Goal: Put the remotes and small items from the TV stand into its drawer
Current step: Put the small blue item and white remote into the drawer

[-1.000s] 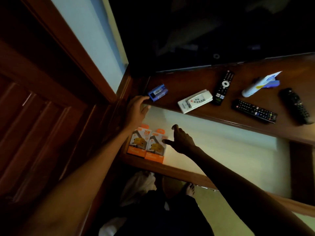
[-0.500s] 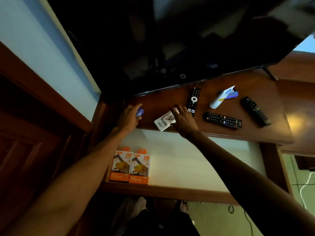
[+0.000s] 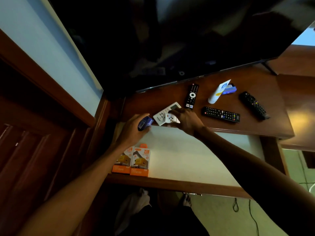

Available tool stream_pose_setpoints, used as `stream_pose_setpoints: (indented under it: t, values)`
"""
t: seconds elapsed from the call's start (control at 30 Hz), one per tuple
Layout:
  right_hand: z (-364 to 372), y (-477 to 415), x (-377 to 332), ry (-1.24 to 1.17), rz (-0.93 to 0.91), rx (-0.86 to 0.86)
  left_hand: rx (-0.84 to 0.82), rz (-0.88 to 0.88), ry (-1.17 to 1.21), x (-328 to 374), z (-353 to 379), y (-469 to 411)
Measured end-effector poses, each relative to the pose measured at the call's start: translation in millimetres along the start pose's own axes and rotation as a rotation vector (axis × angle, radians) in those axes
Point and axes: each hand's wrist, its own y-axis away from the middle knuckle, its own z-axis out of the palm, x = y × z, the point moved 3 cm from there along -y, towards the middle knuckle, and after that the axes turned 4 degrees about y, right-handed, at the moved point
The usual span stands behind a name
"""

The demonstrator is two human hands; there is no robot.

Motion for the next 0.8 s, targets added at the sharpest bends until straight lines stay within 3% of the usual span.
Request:
stream_pose_setpoints:
  t: [0.1,0.23,0.47,0.8]
  values:
    - [21.1,36.9,5.7,-0.078,0.022,-0.12,-0.034,-0.068,0.001,0.0,28.6,24.1]
    - [66.0,76.3,19.6,-0.218,0.241,-0.269,-0.124,-0.172,-0.104,-7.4,74.0,50.9]
    - [143.6,116.7,19.4,-0.302,0.519,-0.337,-0.207,-0.167,-0.374,-8.7,142.8,64.8]
    - [177.0,132.3,20.4,-0.352,0.573,-0.383,-0.416,-0.165,-0.598,-21.4,168.1,63.2]
